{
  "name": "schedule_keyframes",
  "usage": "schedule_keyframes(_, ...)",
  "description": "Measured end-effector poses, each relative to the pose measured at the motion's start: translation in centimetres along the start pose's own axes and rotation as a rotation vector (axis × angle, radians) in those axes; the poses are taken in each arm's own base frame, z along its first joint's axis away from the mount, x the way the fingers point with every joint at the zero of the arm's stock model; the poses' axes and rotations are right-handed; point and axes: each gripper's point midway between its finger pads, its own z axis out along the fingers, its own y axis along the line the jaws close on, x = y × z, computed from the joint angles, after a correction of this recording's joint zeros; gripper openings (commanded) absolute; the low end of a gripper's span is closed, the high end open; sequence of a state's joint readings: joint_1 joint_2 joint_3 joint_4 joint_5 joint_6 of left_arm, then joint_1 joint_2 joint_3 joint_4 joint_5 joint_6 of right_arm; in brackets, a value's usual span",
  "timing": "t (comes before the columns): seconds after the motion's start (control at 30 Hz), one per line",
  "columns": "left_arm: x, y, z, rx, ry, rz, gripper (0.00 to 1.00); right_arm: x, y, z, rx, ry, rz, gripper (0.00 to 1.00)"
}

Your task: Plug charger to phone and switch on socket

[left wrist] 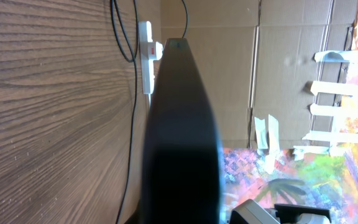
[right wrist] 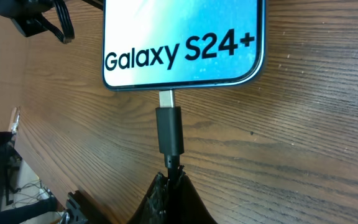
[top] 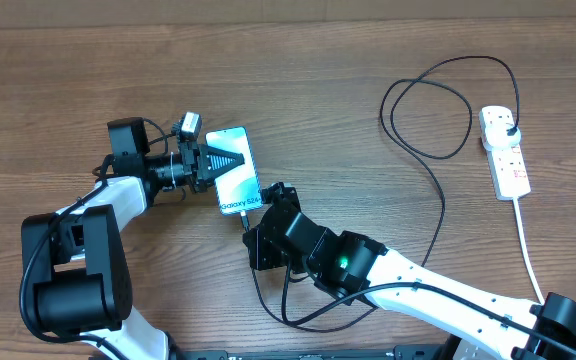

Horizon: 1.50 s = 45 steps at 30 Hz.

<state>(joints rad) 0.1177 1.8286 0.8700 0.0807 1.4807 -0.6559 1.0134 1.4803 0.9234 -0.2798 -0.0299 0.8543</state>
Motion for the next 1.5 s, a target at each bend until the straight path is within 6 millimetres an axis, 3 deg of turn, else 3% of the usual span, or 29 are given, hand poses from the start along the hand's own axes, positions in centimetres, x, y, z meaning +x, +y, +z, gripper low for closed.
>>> schedule_keyframes(1.0,0.0,0.0,0.0,0.000,0.000,0.002,0.05,-0.3,0.5,0.0,-0.034,0.003,-0.073,0.04)
schedule_keyframes(1.5,-0.1,0.1,0.0,-0.004,-0.003,-0.002,0.04,-1.0,-0.2,0.0,0.004,-0.036,0.030,0.04)
